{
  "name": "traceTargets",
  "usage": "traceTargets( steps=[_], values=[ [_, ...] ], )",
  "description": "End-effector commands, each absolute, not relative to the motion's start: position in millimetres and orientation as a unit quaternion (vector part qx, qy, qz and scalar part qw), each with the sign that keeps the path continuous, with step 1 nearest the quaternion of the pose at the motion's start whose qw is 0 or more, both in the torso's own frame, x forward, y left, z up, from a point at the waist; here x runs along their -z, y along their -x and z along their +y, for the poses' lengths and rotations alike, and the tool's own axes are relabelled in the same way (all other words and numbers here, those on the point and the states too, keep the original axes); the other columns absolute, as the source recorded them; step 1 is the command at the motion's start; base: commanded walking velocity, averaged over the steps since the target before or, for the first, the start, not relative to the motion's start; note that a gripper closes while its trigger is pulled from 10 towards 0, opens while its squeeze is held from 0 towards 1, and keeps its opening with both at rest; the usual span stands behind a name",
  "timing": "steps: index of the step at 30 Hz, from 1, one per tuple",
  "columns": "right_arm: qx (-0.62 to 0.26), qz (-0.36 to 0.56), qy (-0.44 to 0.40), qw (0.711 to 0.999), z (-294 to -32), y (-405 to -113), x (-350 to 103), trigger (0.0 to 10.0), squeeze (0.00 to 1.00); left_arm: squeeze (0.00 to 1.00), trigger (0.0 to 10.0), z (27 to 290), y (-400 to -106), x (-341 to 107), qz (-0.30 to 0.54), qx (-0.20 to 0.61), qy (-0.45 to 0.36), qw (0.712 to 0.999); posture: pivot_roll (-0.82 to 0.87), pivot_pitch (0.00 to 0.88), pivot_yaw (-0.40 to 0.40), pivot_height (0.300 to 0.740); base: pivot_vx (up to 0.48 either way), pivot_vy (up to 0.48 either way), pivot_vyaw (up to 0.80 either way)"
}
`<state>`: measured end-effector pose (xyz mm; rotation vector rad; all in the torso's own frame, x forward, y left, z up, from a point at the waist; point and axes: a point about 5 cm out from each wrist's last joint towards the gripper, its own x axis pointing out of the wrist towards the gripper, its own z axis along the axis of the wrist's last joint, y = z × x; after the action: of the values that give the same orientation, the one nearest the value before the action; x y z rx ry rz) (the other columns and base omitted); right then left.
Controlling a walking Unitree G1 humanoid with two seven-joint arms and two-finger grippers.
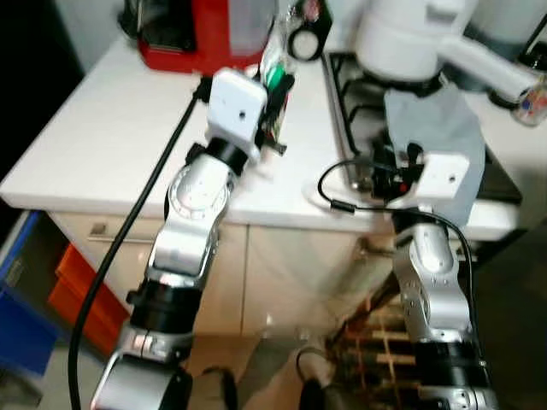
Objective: Restocking fridge
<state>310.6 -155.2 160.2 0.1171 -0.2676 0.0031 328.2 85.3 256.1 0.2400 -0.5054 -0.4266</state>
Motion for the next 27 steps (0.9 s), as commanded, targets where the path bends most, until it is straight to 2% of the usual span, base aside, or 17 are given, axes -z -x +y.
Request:
traceTargets(
  steps=[1,8,12,19,27],
  values=[
    [0.015,-0.133,-0.063,0.989,-160.3,-308.9,-155.8,10.0,0.0,0.0,10.0,80.1,-328.3,-257.0,-0.246,0.227,-0.131,0.933,0.04,0.0,-0.007,0.74,-0.364,0.0,0.0],
    [0.007,-0.134,-0.064,0.989,-154.6,-312.6,-154.5,10.0,0.0,0.0,10.0,80.2,-330.0,-257.9,-0.243,0.233,-0.138,0.931,0.05,0.0,0.0,0.74,-0.351,0.0,0.0],
    [-0.003,-0.128,-0.055,0.99,-155.2,-316.0,-152.6,10.0,0.0,0.0,10.0,79.2,-331.1,-255.2,-0.241,0.23,-0.132,0.934,0.05,0.0,-0.022,0.74,-0.341,0.0,0.0],
    [-0.019,-0.102,-0.035,0.994,-160.0,-316.4,-143.9,10.0,0.0,0.0,10.0,76.9,-327.4,-237.1,-0.216,0.232,-0.083,0.945,0.03,0.0,-0.056,0.74,0.0,0.0,0.0],
    [-0.029,-0.063,-0.034,0.997,-163.3,-316.6,-129.7,10.0,0.0,0.0,10.0,72.6,-320.4,-210.8,-0.18,0.236,-0.042,0.954,0.03,0.0,-0.075,0.74,0.0,-0.47,0.0]
  ],
)
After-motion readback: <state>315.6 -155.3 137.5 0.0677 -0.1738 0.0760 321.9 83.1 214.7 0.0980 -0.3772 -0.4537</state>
